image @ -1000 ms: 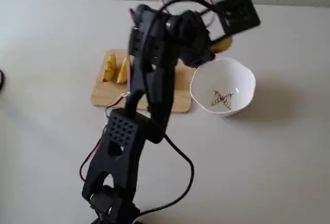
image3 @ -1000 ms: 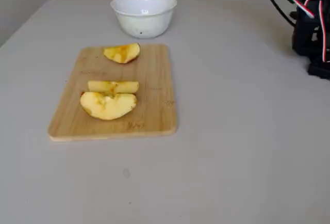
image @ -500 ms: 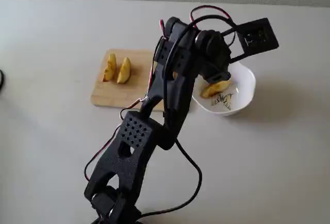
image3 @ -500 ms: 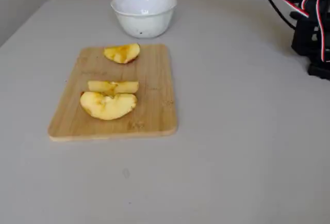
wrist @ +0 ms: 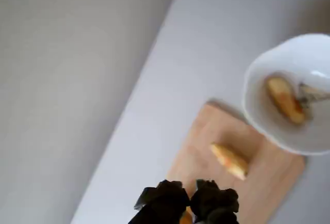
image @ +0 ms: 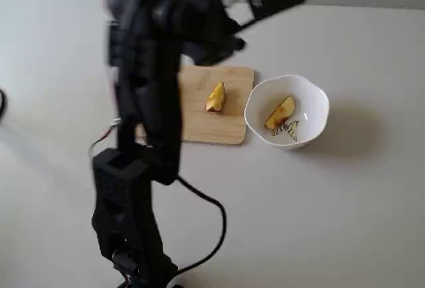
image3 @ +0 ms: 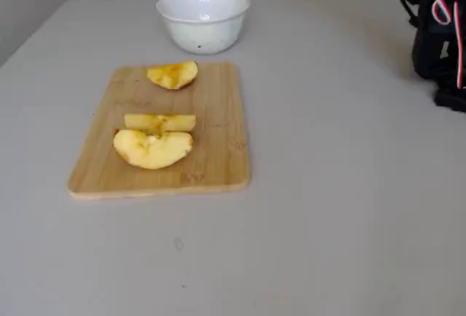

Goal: Pick up the second from the right apple slice from the cutting board and place it into the bowl

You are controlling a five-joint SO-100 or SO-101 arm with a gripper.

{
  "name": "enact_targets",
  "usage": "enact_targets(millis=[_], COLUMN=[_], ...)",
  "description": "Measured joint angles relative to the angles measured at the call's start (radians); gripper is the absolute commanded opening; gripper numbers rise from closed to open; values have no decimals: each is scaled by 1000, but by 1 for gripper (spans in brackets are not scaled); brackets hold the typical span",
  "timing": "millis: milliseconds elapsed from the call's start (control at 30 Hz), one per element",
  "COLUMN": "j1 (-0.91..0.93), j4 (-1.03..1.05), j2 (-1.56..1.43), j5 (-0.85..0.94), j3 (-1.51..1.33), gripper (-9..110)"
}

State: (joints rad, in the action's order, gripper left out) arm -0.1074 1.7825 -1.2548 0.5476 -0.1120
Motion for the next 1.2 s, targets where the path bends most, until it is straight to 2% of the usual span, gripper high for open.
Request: enact_targets(millis=[267,433,567,733,867,1000,1200], j1=[-138,-101,-103,-78,-21,11,44], j4=[0,-2,-49,-235,-362,-420,-471], j2=[-459,-821,-1134,-1629,-1898,-2002,-2022], j5=[-195,-302,-357,-373,-367,-353,-353], j3=[-172,-417,-755,-1345,-1830,-2197,-2554], gripper=[0,0,0,0,0,0,0])
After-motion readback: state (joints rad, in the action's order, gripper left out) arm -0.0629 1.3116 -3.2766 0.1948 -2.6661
